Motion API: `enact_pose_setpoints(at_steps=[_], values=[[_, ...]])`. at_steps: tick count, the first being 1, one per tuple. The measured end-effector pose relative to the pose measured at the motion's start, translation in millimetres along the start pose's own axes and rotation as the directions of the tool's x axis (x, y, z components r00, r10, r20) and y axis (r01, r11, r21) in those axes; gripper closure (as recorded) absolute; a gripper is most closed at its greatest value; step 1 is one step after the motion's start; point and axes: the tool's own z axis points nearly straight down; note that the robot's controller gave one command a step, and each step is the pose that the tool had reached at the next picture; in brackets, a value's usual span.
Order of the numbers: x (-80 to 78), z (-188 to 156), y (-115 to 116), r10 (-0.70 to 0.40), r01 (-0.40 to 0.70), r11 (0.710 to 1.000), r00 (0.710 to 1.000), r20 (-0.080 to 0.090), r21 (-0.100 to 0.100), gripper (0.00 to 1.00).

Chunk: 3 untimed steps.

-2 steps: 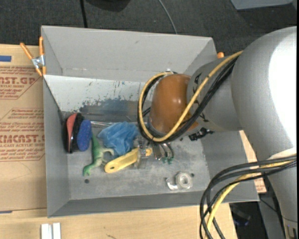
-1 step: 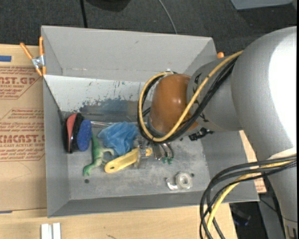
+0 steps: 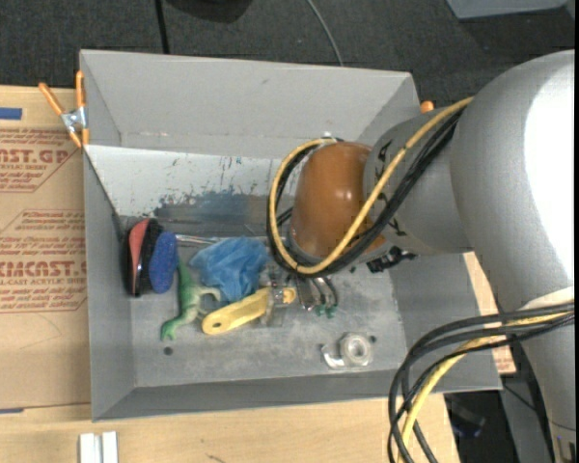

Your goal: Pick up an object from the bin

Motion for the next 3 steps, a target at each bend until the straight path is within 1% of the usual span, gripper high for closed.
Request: enact_pose_setpoints(at_steps=[1, 2, 3], values=[[1.5, -17.3, 0.1, 0.000, 0.000, 1.000, 1.000, -0.005, 0.000, 1.00], [-0.3, -35.7, 0.3, 0.000, 0.000, 1.000, 1.000, 0.001, -0.001, 1.00], [-0.6, -45.3, 0.4, 0.000, 0.000, 1.000, 1.000, 0.002, -0.001, 1.00]])
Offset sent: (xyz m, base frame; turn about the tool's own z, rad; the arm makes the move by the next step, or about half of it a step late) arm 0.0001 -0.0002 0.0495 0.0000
